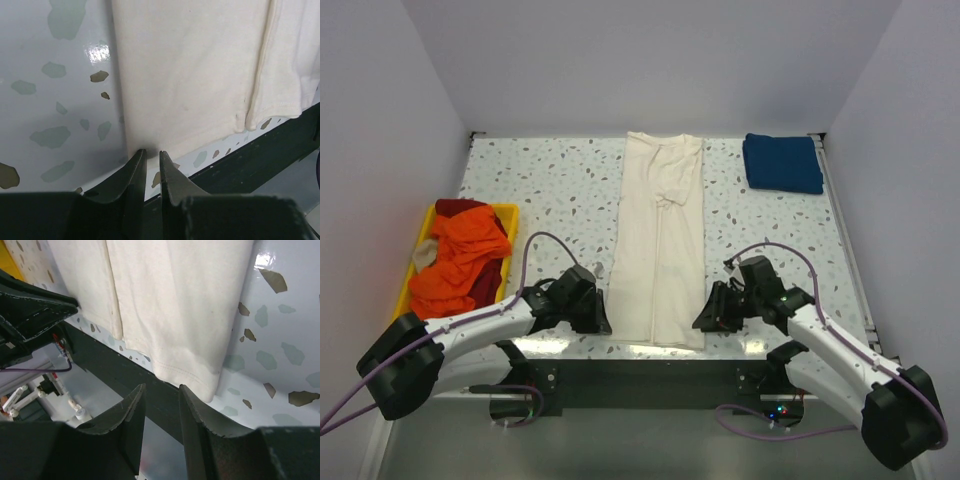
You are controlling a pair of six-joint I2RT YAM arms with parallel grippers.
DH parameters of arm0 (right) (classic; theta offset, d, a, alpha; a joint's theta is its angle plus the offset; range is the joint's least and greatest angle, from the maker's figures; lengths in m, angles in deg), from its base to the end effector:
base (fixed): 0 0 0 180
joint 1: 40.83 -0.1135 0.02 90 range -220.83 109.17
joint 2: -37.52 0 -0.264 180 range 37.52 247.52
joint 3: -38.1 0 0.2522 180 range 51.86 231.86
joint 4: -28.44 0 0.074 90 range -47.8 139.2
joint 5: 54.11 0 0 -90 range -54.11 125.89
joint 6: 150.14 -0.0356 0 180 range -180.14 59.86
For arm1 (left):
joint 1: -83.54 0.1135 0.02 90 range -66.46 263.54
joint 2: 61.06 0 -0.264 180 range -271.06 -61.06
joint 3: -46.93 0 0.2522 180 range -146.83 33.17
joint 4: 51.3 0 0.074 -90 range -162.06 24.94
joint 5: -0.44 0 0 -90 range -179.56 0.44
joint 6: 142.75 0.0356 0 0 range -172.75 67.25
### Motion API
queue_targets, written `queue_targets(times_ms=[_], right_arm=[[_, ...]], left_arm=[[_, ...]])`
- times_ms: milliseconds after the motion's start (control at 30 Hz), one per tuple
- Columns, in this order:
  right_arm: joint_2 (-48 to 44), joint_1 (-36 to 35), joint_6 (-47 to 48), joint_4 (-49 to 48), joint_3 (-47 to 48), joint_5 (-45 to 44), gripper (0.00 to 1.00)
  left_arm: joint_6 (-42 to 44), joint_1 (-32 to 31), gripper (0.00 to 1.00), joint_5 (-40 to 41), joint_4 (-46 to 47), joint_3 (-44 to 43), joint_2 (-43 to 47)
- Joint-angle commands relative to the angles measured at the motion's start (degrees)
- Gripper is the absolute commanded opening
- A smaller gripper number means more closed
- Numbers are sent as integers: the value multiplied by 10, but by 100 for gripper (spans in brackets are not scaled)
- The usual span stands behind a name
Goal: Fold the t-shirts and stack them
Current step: Fold the tshirt
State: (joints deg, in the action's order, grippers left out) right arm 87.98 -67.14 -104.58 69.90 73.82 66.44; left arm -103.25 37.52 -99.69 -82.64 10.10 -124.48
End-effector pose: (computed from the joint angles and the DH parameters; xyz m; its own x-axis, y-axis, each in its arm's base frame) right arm 0.1301 0.0845 0.1660 -0.9766 0.1898 -0.1015 0.0681 0.7196 0.6911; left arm 0.1242 -0.1377 0.1443 -0.9709 -0.0878 -0.2227 0.0378 0.8626 -0.5045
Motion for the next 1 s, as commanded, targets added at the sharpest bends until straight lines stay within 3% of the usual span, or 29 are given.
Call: queue_targets(times_ms=[0, 67, 333, 567, 967], right_arm=[[-9, -2, 6, 21, -3, -13, 37], [-19, -2, 4, 28, -14, -21, 37], [-62, -3, 5, 74, -39, -55, 42], [-69, -2, -11, 52, -73, -51, 45], [-72, -2, -44, 5, -106, -44, 38]], left_arm=[[-15, 3, 22, 22, 9, 2, 3], [-14, 3, 22, 25, 4, 0, 20], [-29, 3, 39, 77, -77, -17, 117], [-47, 3, 51, 62, -43, 27, 117], [-49, 2, 45, 61, 16, 58, 88]])
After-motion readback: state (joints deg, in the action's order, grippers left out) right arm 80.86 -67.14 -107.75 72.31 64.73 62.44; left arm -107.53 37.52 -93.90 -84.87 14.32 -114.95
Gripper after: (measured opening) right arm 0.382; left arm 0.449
